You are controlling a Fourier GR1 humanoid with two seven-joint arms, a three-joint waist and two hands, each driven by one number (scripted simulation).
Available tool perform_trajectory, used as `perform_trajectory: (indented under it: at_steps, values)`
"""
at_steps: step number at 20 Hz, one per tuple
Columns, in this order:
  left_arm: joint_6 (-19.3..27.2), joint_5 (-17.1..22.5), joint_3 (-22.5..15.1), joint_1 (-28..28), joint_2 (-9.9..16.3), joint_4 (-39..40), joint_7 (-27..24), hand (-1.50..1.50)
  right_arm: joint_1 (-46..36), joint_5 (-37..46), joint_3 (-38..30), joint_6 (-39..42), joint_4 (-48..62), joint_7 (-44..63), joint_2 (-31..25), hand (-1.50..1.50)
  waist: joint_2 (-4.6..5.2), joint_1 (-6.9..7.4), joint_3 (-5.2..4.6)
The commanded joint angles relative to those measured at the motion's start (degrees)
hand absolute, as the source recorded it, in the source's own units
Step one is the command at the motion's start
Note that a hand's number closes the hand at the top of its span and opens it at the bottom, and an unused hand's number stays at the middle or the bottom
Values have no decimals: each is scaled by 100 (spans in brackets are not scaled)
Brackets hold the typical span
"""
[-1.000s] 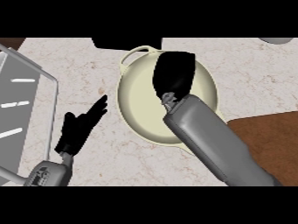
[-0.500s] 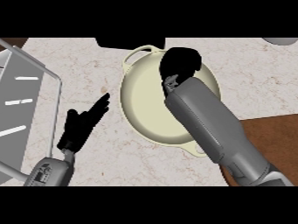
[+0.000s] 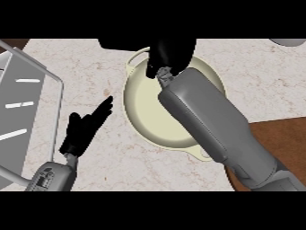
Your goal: Pick the lemon from the cutting board and place it in the pot
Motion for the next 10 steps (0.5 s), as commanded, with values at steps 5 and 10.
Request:
perform_trajectory:
  at_steps: [5,10]
  values:
    - [-35,67,238,70,124,206,-150,0,-604,690,44,-2127,-216,928,48,-150,-54,-292,-12]
    - [150,-5,235,287,51,8,-101,0,-46,843,286,-2466,-1022,974,48,-150,-126,-533,-1]
